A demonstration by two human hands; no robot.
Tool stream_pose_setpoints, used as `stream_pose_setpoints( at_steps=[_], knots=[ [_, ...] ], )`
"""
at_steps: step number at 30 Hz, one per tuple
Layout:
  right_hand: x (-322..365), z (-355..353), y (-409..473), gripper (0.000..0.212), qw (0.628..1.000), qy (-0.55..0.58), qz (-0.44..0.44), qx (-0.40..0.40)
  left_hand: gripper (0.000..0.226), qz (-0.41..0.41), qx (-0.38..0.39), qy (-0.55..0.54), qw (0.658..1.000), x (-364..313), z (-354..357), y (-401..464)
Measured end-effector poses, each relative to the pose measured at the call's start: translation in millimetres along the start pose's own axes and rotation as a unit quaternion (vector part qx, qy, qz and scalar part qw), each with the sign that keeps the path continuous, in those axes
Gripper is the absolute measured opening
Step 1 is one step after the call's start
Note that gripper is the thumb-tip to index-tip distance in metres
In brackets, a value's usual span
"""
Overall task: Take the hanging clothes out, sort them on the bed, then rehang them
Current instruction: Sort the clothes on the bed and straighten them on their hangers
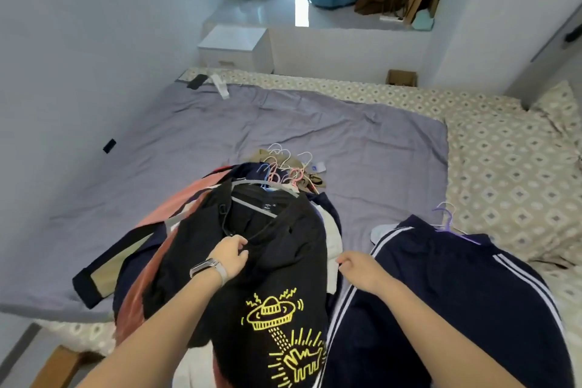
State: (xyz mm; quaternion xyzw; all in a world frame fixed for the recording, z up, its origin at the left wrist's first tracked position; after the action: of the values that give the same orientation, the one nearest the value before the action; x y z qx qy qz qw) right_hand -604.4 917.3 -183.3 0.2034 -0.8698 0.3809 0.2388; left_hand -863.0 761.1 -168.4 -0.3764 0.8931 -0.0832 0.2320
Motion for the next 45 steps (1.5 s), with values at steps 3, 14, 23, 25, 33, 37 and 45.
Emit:
stream_pose_setpoints(
  at_steps=[3, 14, 23, 25, 33, 37, 45],
  knots=[
    [24.8, 23.8, 17.7, 0.038, 0.999, -0.006, 0.022, -0.028, 0.032, 0.015, 0.015, 0.002, 1.000, 39.4, -6.4, 41.5],
    [92.3, 83.8, 98.2, 0.044, 0.995, 0.018, 0.077, -0.064, 0.029, 0.035, 0.019, -0.007, 0.999, 115.9, 12.1, 175.8],
    [72.1, 114.0, 124.3, 0.046, 0.990, 0.059, 0.110, -0.067, 0.043, -0.012, -0.024, 0.067, 0.997, 138.6, 22.7, 285.6],
    [65.6, 117.0, 124.0, 0.045, 0.988, 0.070, 0.117, -0.071, 0.048, -0.013, 0.006, 0.094, 0.995, 144.7, 28.7, 307.7],
    [43.8, 123.8, 125.5, 0.044, 0.984, 0.084, 0.137, -0.072, 0.089, 0.054, 0.061, 0.144, 0.986, 140.7, 56.6, 357.3],
    [40.1, 124.9, 130.1, 0.043, 0.981, 0.100, 0.146, -0.080, 0.083, 0.055, 0.045, 0.089, 0.993, 128.3, 55.2, 363.5],
    [47.9, 135.3, 114.2, 0.041, 0.976, 0.128, 0.159, -0.080, 0.029, 0.168, 0.008, 0.065, 0.984, 108.8, 46.5, 295.6]
  ],
)
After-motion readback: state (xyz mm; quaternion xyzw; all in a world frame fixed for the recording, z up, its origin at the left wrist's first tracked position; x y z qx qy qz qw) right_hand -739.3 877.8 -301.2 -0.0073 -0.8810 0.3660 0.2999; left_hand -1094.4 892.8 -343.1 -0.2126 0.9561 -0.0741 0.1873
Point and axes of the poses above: each hand's wrist, its own y-axis towards the middle knuckle, its own z-axis out of the palm, x = y × z, the point moved 4 cm from there along y, towards the middle knuckle, and after that the axes turned 6 degrees about -x, right-handed, at the moved point
